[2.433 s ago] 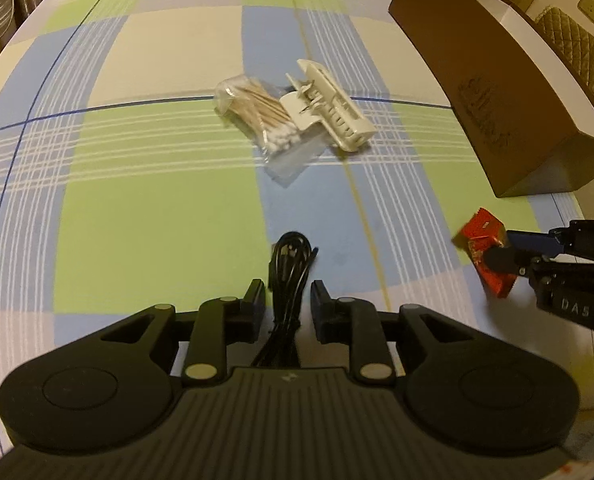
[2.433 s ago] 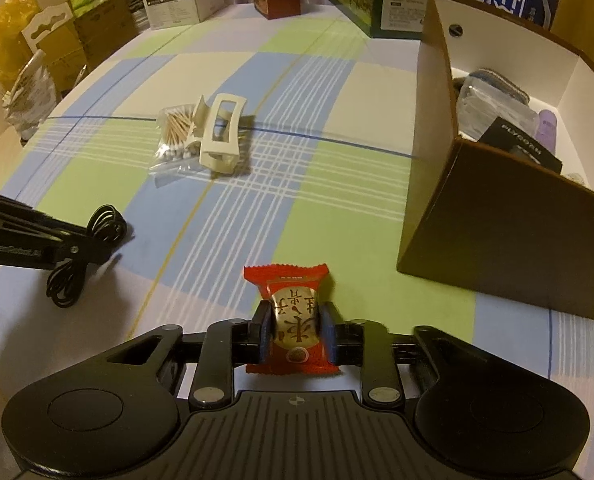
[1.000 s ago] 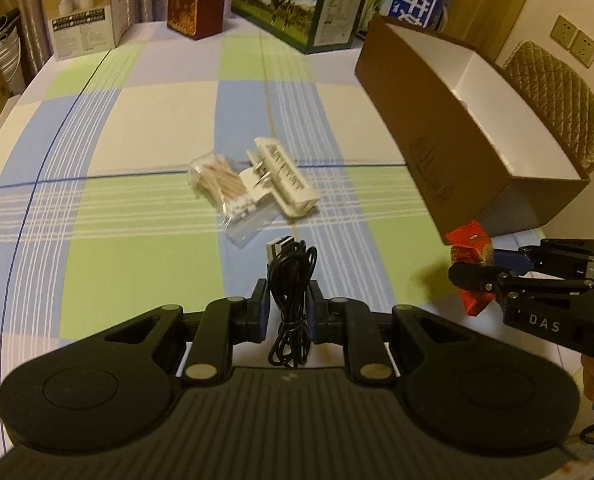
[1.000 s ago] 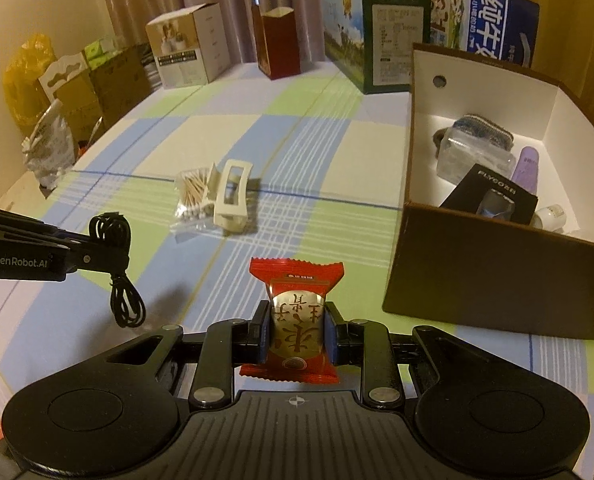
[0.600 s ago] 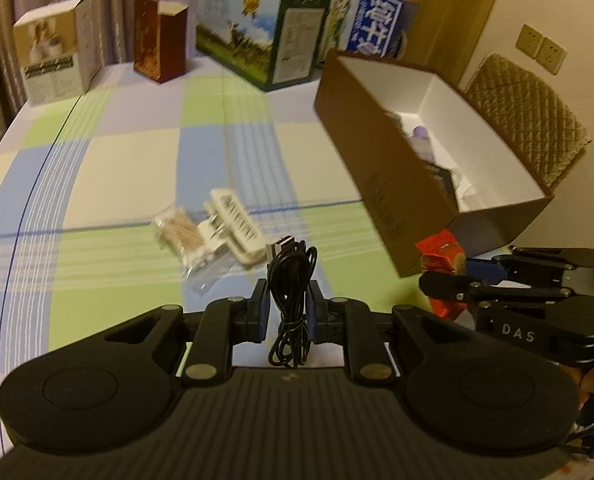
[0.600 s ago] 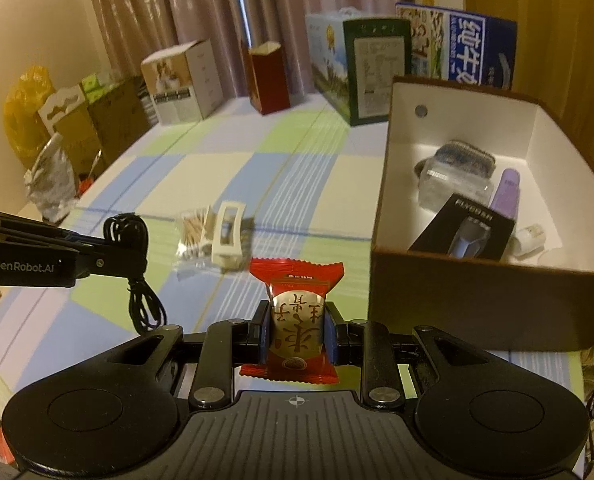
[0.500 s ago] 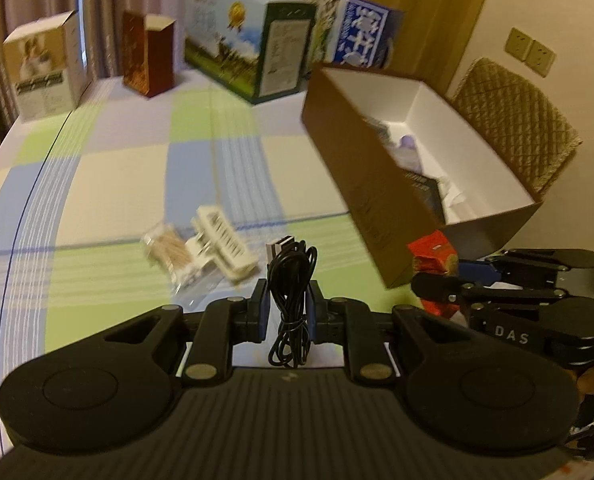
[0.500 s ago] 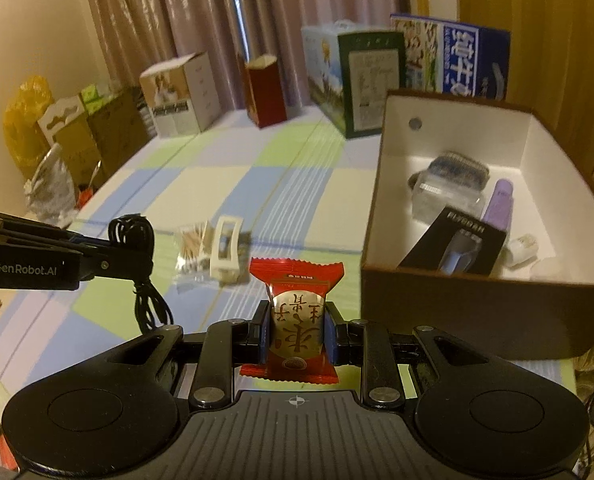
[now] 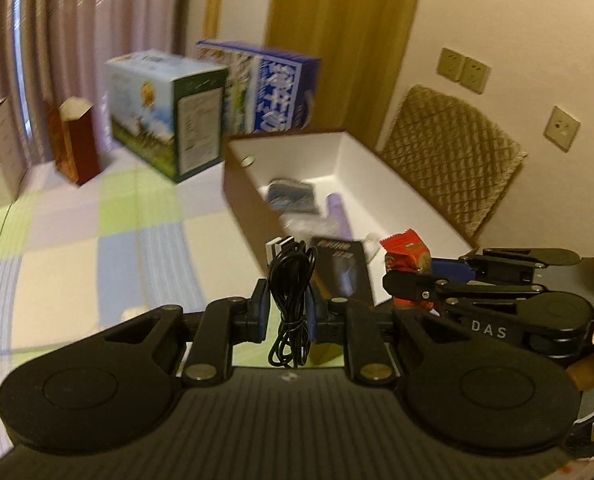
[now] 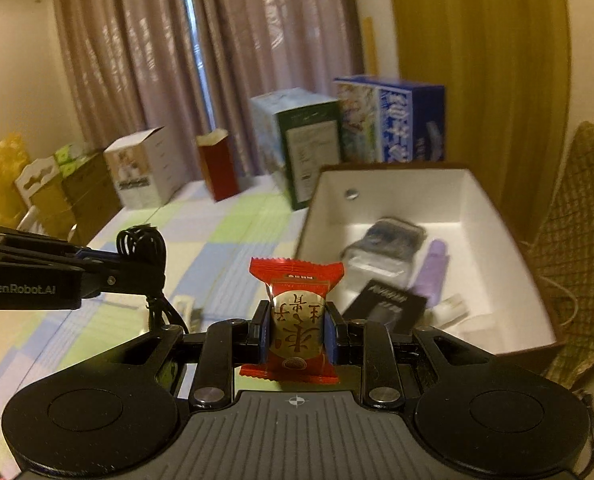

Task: Organize objects
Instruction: 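Carry the cable with the left tool while the right tool carries the snack over the cardboard box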

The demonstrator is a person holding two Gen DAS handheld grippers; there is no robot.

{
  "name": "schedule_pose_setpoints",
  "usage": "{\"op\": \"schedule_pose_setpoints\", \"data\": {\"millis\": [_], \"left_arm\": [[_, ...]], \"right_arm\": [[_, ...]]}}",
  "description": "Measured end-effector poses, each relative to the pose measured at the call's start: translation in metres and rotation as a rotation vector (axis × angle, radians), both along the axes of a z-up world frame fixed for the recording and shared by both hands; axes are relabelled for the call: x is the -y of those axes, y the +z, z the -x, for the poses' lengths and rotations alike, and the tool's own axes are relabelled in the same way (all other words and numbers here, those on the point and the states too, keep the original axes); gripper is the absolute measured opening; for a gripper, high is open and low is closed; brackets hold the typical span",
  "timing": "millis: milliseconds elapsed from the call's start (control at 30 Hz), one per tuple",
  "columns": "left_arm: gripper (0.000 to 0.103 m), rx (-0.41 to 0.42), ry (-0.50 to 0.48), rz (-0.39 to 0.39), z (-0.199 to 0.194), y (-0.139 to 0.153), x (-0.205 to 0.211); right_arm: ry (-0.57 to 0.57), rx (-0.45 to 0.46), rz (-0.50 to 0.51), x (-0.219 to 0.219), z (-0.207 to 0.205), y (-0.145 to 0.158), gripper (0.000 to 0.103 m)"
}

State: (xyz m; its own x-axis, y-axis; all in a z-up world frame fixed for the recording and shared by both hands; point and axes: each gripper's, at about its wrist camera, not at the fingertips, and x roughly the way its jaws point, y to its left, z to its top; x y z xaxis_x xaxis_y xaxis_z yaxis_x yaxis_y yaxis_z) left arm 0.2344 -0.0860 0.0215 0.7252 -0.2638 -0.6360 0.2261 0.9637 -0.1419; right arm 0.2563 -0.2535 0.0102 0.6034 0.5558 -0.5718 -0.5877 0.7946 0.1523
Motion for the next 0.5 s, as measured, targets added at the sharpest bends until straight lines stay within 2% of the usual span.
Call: {"op": "schedule_pose_setpoints", "data": {"millis": [233,500], "left_arm": [[0.014,0.032,-0.068,0.009,-0.027,0.009,0.037],[0.014,0.031,-0.097,0.018,-0.062,0.006,0.07]], "right_arm": [[-0.077,0.03,-0.003,0.03,-0.028,0.011,0.023],[-0.133,0.038,0.0,0.055,-0.061,0.009,0.023]]}}
